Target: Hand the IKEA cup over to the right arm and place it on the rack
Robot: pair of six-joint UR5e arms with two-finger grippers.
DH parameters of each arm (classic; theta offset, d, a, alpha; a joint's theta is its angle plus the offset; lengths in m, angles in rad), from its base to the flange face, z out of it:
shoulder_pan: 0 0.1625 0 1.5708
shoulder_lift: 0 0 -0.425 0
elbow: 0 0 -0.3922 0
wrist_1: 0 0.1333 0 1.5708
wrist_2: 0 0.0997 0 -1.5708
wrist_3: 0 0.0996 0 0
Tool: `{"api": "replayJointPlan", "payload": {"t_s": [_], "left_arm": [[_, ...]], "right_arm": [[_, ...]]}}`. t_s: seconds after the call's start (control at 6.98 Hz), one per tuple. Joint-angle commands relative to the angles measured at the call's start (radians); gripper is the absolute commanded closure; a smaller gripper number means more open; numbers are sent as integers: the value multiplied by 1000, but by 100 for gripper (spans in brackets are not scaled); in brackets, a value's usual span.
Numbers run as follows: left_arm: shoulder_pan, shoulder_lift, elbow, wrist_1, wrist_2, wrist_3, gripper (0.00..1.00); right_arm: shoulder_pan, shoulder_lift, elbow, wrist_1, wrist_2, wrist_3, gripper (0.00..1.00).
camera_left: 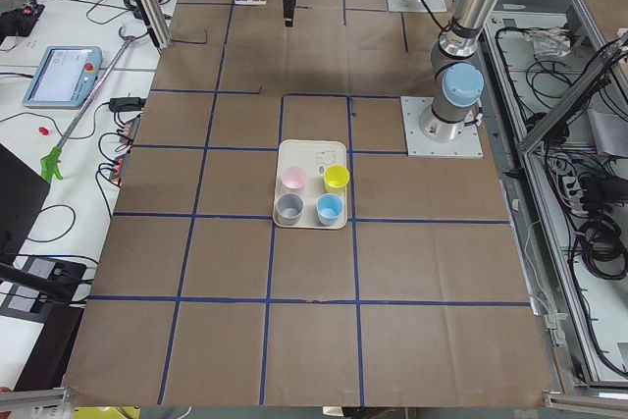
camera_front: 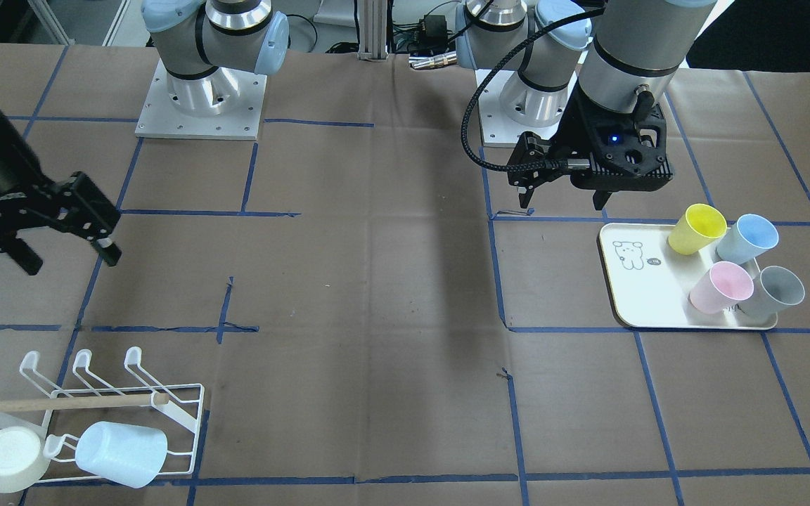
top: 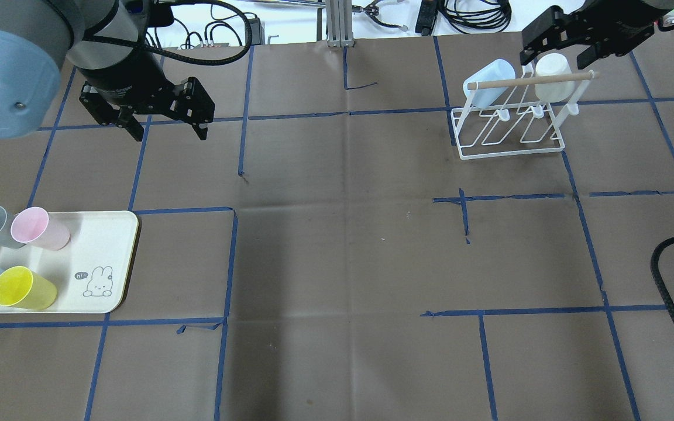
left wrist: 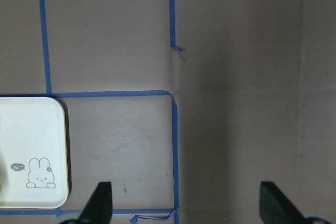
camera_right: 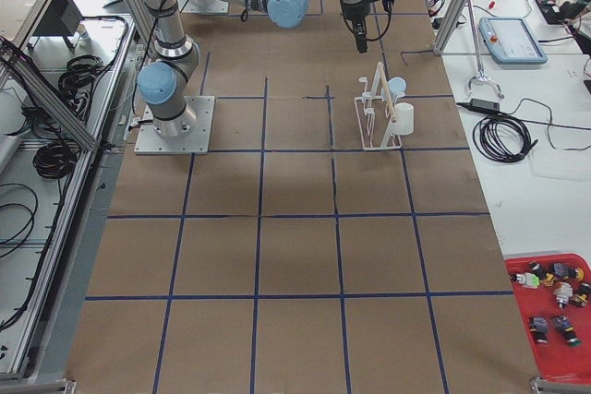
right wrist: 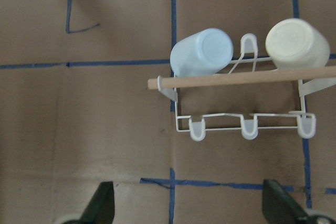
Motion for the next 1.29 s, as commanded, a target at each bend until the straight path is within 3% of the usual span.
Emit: {"api": "replayJointPlan", "payload": {"t_s": [0.0, 0.14, 0.29, 0.43, 0.57, 0.72, 1.15], "left_arm": [[0, 2, 0, 0, 1, 0, 0], [0, -1, 0, 0, -1, 0, 0], [0, 4, -2, 0, 1, 0, 0], [0, 4, -2, 0, 1, 0, 0], [0, 4, 0, 0, 1, -2, 0], [0, 2, 0, 0, 1, 0, 0], [0, 2, 0, 0, 1, 0, 0]], "right_arm": [[109, 0, -17, 192, -2, 0, 0], [110, 0, -17, 193, -2, 0, 0], [158, -11, -19, 308, -5, -5, 0], [159, -11, -19, 309, -5, -5, 0], [200, -70, 4, 362, -178, 126, 0], [269, -71, 6, 352, -192, 182, 0], [286, -79, 41, 280, -189, 208, 0]]}}
